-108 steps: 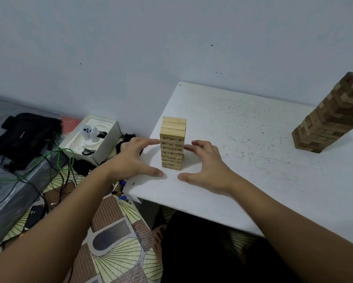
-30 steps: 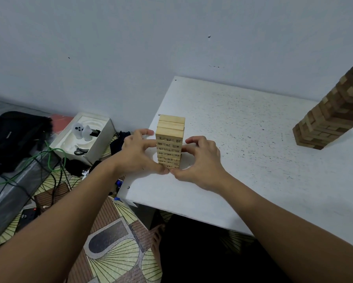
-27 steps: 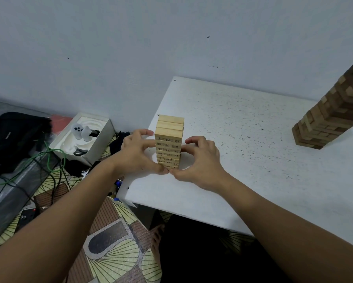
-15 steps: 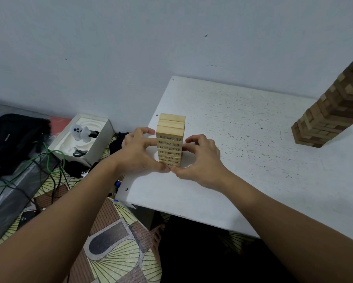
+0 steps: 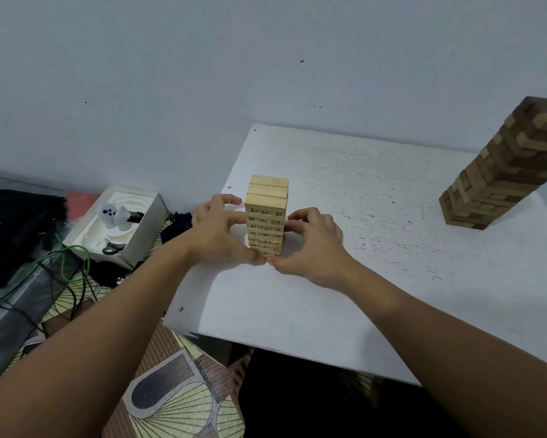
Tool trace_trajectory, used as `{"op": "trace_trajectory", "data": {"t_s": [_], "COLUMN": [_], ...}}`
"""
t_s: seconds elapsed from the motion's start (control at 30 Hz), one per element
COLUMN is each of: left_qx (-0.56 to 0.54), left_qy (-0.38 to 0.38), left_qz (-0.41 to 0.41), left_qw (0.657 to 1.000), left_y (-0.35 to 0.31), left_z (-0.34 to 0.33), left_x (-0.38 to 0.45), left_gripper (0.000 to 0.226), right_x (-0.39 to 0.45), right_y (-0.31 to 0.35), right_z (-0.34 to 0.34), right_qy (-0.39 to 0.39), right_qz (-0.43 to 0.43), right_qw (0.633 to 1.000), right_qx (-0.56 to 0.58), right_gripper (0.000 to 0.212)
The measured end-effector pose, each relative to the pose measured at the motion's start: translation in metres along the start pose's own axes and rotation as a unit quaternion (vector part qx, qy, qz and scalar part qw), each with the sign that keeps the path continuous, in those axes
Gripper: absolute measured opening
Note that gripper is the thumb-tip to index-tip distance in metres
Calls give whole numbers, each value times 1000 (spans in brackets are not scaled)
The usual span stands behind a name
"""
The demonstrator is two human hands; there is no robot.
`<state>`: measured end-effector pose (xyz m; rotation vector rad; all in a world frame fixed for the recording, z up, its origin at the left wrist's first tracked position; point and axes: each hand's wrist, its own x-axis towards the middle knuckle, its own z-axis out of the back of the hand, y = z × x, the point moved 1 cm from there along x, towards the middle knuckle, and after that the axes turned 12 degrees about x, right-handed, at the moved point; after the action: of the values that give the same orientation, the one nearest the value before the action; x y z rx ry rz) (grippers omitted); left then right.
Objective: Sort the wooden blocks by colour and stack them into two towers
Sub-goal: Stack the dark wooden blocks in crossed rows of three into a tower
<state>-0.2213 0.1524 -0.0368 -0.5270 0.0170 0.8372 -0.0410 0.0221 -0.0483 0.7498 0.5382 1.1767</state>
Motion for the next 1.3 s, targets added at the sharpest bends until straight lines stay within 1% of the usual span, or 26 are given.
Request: {"op": "trace_trajectory", "data": {"t_s": [0.2, 0.33, 0.53, 0.67, 0.73, 0.77, 0.93, 1.13, 1.3], "left_qx": [0, 9, 24, 29, 32, 31, 28, 9, 5], "left_qy": [11, 13, 15, 13, 16, 16, 14, 16, 8], "left_qz": [-15, -27, -31, -36, -41, -44, -44, -43, -35], "left_qw": [1000, 1000, 999, 999, 999, 998, 999, 999, 999], "left_y": [-18, -34, -60, -76, -82, -86, -101, -119, -129], "left_z": [0, -2, -9, -12, -12, -12, -15, -14, -17], "left_x": [21, 42, 78, 101, 111, 115, 139, 156, 166], "left_gripper": [47, 44, 46, 51, 53, 50, 51, 45, 45], "right_x": [10, 16, 27, 38, 45, 48, 58, 67, 74], "right_y": [-14, -21, -37, -52, -59, -62, -68, -73, -82], "right_z": [16, 35, 65, 81, 88, 92, 114, 132, 139], "right_qy": [-6, -2, -10, -18, -19, -20, -8, -13, -15], "right_qz": [-13, -25, -44, -57, -64, -65, -73, -91, -104], "right_qw": [1000, 1000, 999, 998, 998, 998, 997, 995, 994], "right_qx": [-4, 18, 12, 1, -7, -9, 20, 29, 35], "right_gripper": [57, 41, 48, 47, 57, 58, 47, 52, 53]}}
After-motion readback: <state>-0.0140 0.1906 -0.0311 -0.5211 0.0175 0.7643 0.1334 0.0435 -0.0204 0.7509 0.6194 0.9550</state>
